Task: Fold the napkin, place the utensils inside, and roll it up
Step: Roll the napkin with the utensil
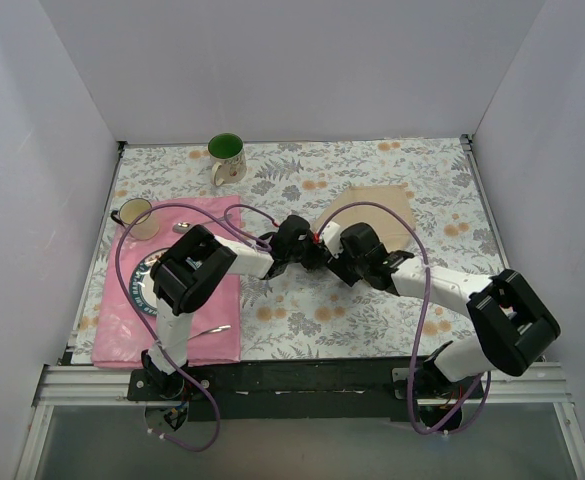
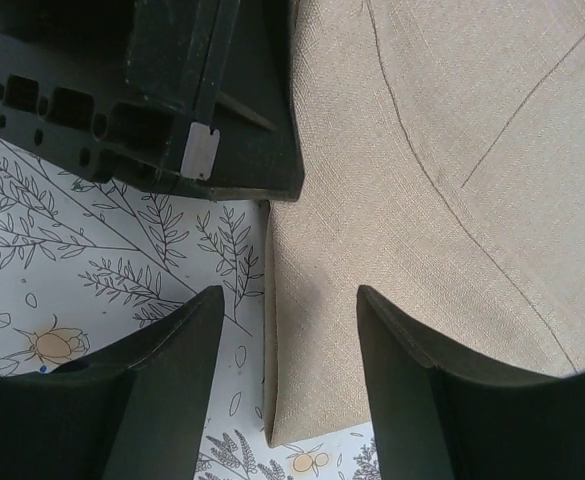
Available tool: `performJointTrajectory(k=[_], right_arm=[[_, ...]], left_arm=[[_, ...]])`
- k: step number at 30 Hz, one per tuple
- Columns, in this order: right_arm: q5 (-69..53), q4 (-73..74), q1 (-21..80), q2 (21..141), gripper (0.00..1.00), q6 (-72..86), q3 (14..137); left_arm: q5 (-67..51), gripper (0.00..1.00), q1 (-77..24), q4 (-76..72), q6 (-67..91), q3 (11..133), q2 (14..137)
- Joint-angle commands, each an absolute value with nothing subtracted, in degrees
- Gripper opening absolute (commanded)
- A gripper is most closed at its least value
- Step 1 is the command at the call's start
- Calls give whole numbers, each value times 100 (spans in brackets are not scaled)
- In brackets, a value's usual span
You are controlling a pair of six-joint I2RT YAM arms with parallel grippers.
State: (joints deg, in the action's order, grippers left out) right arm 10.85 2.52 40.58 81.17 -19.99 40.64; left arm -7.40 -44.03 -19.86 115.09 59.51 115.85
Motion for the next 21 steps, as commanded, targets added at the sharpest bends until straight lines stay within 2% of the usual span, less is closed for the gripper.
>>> performJointTrajectory(k=[1, 21], right_arm=[[1380, -263, 4148, 8244, 63, -2180, 4017], [2100, -1019, 4166, 9079, 51, -2171, 3788]], left_arm=[[-984, 0, -4359, -2179, 12638, 5951, 11391], [-1213, 0, -4289, -2443, 12850, 5748, 11276]])
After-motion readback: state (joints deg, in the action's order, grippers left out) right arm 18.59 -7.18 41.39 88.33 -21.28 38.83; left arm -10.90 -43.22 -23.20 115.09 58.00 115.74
